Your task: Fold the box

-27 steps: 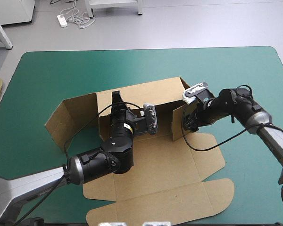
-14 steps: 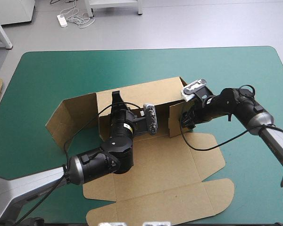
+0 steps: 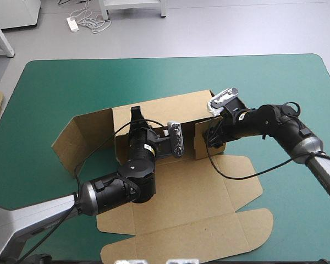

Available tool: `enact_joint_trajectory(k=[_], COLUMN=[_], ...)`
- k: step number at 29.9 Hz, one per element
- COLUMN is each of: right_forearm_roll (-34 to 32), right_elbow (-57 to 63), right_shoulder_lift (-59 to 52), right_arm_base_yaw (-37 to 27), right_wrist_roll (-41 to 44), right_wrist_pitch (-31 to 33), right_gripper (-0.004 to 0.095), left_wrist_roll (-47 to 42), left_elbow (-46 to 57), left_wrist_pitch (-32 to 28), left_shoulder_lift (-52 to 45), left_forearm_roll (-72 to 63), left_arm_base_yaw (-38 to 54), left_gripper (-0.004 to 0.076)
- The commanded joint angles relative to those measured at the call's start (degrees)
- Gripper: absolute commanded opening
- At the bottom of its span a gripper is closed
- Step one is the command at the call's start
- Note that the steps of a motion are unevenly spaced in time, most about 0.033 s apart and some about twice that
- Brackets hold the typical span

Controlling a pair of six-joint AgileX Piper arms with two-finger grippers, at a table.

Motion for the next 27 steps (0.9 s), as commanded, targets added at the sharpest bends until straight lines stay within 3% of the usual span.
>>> enact_joint_trajectory(k=[1,7,15,21,27], right_forearm_roll=[-0.6,-7.7,-8.8,-8.5,-8.0], right_elbow=[-1.4,-1.0,0.4,0.5,0.7], right_shoulder_lift=[-2.3,-2.3,-2.3,-2.3,-2.3], right_arm_base_yaw=[2.7,5.2,5.2,5.2,5.2], right_wrist_roll=[0.8,8.9,11.6,12.6,13.9], right_wrist_pitch=[-5.7,-8.6,-11.9,-13.3,-14.6], right_gripper=[0.0738,0.0667,0.0332,0.023,-0.0016], left_wrist_roll=[-0.3,-0.2,-0.3,-0.3,-0.3], left_elbow=[-1.0,-1.0,-1.0,-1.0,-1.0], left_wrist_pitch=[1.4,1.4,1.4,1.4,1.4], left_shoulder_lift=[-1.7,-1.7,-1.7,-1.7,-1.7], left_forearm_roll=[0.1,0.1,0.1,-0.1,-0.1], left_arm_base_yaw=[-0.1,-0.1,-0.1,-0.1,-0.1], left_gripper=[-0.0009,-0.0009,-0.0009,-0.0009,-0.0009])
